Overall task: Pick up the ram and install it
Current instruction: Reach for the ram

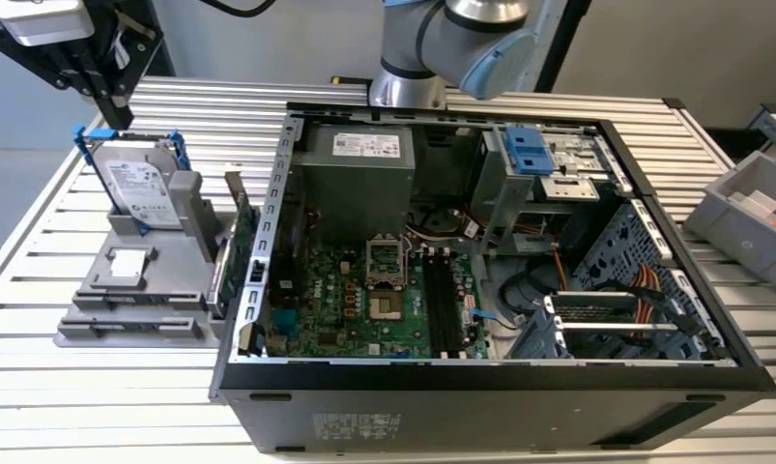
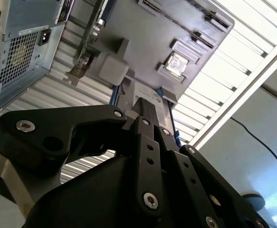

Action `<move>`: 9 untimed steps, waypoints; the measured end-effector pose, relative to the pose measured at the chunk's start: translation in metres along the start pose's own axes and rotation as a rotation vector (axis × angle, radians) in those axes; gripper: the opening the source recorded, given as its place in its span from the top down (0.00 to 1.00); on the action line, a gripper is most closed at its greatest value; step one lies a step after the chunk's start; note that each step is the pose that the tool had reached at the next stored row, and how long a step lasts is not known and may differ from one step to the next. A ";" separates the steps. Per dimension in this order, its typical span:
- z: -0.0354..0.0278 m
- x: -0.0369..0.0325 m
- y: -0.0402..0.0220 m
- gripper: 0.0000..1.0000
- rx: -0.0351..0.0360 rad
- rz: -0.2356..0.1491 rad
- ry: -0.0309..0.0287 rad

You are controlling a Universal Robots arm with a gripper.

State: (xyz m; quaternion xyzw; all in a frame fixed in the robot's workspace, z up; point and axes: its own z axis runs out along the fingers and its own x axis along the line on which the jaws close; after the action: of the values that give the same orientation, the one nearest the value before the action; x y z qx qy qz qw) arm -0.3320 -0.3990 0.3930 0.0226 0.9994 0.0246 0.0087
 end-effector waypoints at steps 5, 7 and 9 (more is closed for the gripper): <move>-0.0001 0.0031 -0.0001 1.00 0.0000 -0.001 0.0005; -0.0001 0.0044 -0.0002 1.00 0.0001 -0.002 0.0007; -0.0001 0.0057 -0.0003 1.00 0.0000 -0.002 0.0008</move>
State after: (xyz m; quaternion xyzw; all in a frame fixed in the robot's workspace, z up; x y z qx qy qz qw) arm -0.3377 -0.3990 0.3930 0.0216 0.9994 0.0246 0.0083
